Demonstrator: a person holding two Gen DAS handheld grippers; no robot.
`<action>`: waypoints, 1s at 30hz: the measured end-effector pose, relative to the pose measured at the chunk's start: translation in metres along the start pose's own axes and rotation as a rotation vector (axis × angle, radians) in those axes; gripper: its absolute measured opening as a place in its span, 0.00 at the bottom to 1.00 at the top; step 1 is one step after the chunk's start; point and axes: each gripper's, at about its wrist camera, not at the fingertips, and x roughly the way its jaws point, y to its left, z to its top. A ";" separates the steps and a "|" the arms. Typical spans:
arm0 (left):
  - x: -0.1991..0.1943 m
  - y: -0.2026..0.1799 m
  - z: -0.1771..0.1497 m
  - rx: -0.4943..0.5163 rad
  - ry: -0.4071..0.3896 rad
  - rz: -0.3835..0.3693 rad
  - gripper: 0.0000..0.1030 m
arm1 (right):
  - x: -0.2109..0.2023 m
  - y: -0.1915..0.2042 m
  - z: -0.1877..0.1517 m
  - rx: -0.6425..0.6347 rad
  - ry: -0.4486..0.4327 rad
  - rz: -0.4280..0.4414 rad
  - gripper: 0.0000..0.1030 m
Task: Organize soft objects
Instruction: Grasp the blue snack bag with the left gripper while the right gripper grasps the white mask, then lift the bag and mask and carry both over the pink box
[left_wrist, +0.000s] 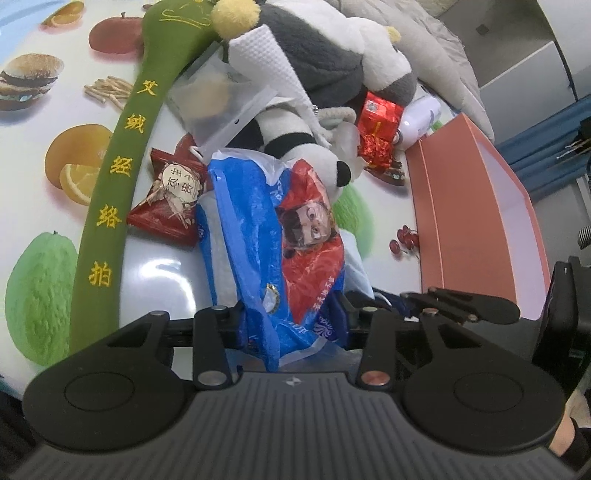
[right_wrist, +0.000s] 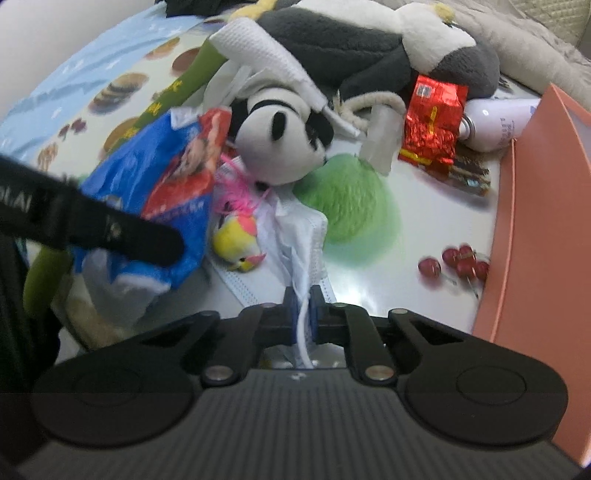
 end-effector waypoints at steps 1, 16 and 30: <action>-0.002 -0.001 -0.002 0.004 -0.001 -0.001 0.46 | -0.004 0.001 -0.003 0.006 0.003 -0.009 0.10; -0.043 -0.011 -0.038 0.059 -0.056 -0.001 0.44 | -0.068 0.004 -0.040 0.198 -0.080 -0.109 0.09; -0.056 -0.010 -0.039 0.080 -0.086 -0.008 0.43 | -0.091 -0.002 -0.030 0.263 -0.186 -0.207 0.09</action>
